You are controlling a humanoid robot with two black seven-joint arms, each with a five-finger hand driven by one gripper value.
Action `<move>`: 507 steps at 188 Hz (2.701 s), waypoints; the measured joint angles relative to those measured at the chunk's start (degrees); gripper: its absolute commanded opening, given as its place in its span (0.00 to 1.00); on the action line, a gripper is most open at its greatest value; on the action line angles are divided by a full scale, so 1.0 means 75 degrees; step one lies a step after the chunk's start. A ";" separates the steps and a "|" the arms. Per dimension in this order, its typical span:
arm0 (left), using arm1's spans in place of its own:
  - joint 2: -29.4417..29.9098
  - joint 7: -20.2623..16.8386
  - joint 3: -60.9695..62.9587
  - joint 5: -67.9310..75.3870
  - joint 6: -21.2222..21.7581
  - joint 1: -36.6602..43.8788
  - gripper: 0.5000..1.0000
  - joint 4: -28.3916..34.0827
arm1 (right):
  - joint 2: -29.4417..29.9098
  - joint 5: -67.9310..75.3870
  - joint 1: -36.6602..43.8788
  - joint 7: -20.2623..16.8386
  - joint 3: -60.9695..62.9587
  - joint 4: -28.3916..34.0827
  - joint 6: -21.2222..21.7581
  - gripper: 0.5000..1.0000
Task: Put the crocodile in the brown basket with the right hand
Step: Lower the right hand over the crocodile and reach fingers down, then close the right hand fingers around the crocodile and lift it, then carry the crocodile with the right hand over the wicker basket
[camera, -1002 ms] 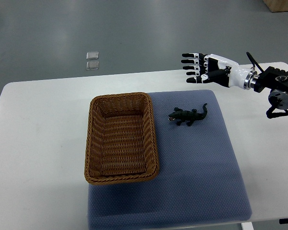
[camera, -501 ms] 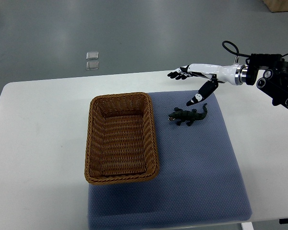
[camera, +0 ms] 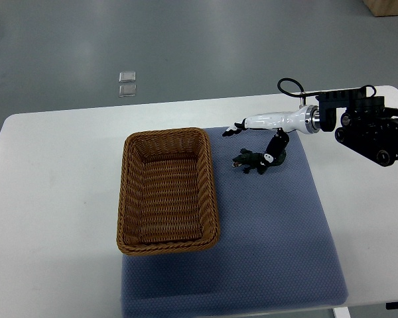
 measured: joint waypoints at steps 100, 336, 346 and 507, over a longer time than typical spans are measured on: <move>0.0000 0.0000 0.0000 -0.0001 0.0000 -0.0003 1.00 0.0000 | 0.0561 -0.0013 -0.0056 -0.0168 -0.0865 -0.0660 -0.0830 0.85; 0.0000 0.0000 0.0000 -0.0002 0.0000 -0.0004 1.00 0.0002 | 0.0875 0.0026 0.0173 0.0069 -0.1065 -0.1201 -0.0838 0.00; 0.0000 0.0000 0.0000 -0.0002 0.0000 -0.0003 1.00 0.0002 | 0.0835 0.0064 0.0225 0.0141 -0.1057 -0.1197 -0.0834 0.00; 0.0000 0.0000 0.0000 -0.0002 0.0000 -0.0003 1.00 0.0012 | 0.0996 0.0231 0.1515 0.0784 -0.0907 0.0284 -0.1148 0.00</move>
